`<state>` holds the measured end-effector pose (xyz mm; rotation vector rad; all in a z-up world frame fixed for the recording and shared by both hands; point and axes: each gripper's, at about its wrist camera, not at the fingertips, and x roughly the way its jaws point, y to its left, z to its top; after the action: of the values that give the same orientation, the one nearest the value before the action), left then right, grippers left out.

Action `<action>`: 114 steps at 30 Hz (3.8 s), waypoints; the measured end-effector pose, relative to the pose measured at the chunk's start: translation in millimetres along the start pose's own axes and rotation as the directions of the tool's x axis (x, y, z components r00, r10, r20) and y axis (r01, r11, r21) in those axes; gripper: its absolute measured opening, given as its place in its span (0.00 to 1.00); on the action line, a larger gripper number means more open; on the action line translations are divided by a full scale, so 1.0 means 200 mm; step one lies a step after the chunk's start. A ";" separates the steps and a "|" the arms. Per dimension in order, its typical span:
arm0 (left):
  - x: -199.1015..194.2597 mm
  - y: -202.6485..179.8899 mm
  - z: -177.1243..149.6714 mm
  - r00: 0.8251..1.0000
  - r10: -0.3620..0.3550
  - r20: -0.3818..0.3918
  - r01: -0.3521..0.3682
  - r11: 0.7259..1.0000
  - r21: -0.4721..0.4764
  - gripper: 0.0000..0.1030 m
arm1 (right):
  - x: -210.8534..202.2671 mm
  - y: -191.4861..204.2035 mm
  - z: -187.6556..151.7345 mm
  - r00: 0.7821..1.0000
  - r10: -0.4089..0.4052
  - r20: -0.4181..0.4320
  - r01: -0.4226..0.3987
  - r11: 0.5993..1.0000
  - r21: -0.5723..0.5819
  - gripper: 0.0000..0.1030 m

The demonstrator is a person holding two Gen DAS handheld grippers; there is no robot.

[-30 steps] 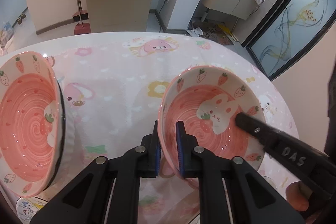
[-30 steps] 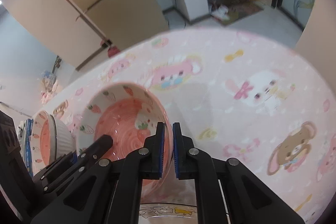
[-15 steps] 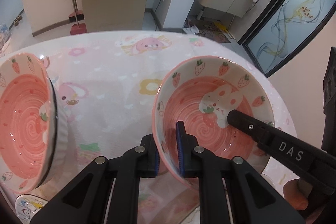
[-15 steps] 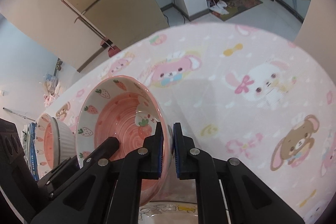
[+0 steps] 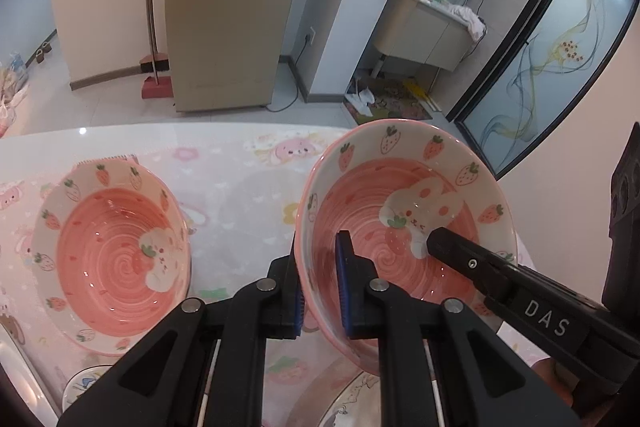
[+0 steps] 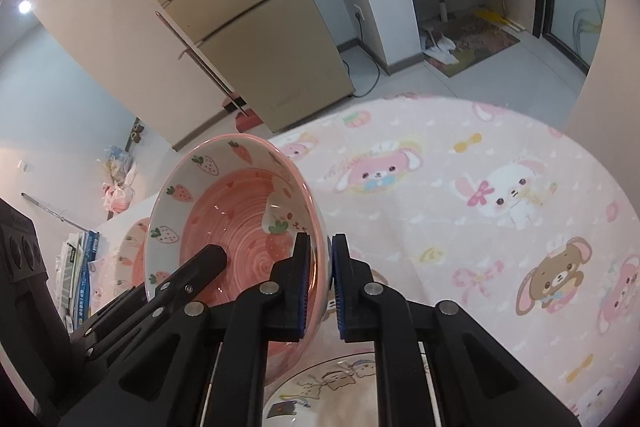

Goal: Organize plates and bowls
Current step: 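Lift the second pink bowl off the tablecloth with the left tool, then carry the held pink bowl with the left tool over the other pink bowl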

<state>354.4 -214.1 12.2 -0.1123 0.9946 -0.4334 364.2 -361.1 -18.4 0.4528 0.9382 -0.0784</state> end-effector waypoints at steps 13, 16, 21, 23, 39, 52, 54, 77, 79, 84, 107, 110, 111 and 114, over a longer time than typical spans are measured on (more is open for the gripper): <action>-0.19 -0.04 0.01 0.999 0.035 0.041 -0.036 0.999 0.025 0.11 | -0.20 0.08 -0.01 0.996 0.056 0.070 -0.053 0.998 -0.036 0.13; -0.26 -0.03 0.00 0.998 0.026 0.055 -0.027 1.000 0.014 0.11 | -0.29 0.14 -0.01 0.991 0.070 0.111 -0.064 0.996 -0.056 0.13; -0.44 0.00 0.05 0.992 0.078 0.101 -0.080 0.997 0.010 0.11 | -0.39 0.34 0.02 0.983 0.109 0.146 -0.091 0.988 -0.125 0.14; -0.52 0.07 0.06 0.990 0.083 0.118 -0.081 0.996 -0.023 0.11 | -0.41 0.43 0.03 0.979 0.141 0.144 -0.118 0.980 -0.159 0.15; -0.62 0.52 -0.05 0.962 0.207 0.180 -0.180 0.971 -0.156 0.12 | -0.13 0.84 -0.14 0.980 0.195 0.043 -0.176 0.946 -0.274 0.17; -0.47 0.59 -0.05 0.971 0.212 0.107 -0.196 0.970 -0.142 0.12 | 0.05 0.83 -0.19 0.989 0.145 0.002 -0.138 0.951 -0.276 0.18; -0.45 0.60 -0.06 0.971 0.216 0.101 -0.200 0.969 -0.145 0.12 | 0.07 0.84 -0.20 0.991 0.132 0.002 -0.126 0.951 -0.283 0.18; -0.21 0.62 -0.08 0.967 0.249 -0.052 -0.253 0.960 -0.115 0.12 | 0.31 0.80 -0.21 0.994 0.036 -0.102 -0.066 0.950 -0.306 0.18; -0.20 0.61 -0.08 0.967 0.248 -0.058 -0.253 0.961 -0.109 0.12 | 0.30 0.81 -0.21 0.995 0.028 -0.100 -0.058 0.947 -0.316 0.18; -0.22 0.59 -0.07 0.959 0.280 -0.042 -0.282 0.956 -0.080 0.12 | 0.28 0.82 -0.22 0.997 0.014 -0.081 -0.041 0.939 -0.342 0.18; -0.23 0.64 -0.07 0.949 0.315 -0.032 -0.316 0.948 -0.045 0.13 | 0.29 0.87 -0.24 0.999 0.025 -0.048 -0.041 0.933 -0.358 0.18; -0.20 0.65 -0.07 0.955 0.295 -0.032 -0.297 0.954 -0.047 0.13 | 0.30 0.87 -0.25 0.999 0.006 -0.038 -0.020 0.931 -0.365 0.18; -0.20 0.66 -0.08 0.956 0.291 -0.031 -0.292 0.955 -0.049 0.14 | 0.31 0.87 -0.25 0.999 0.001 -0.037 -0.015 0.929 -0.369 0.18; -0.16 0.68 -0.08 0.961 0.275 -0.033 -0.276 0.959 -0.060 0.15 | 0.33 0.87 -0.25 0.999 -0.023 -0.031 0.009 0.924 -0.383 0.18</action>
<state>367.5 -75.4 -10.7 -0.0245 1.0314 -0.1479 409.9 -175.2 -36.5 0.0833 0.9644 0.0988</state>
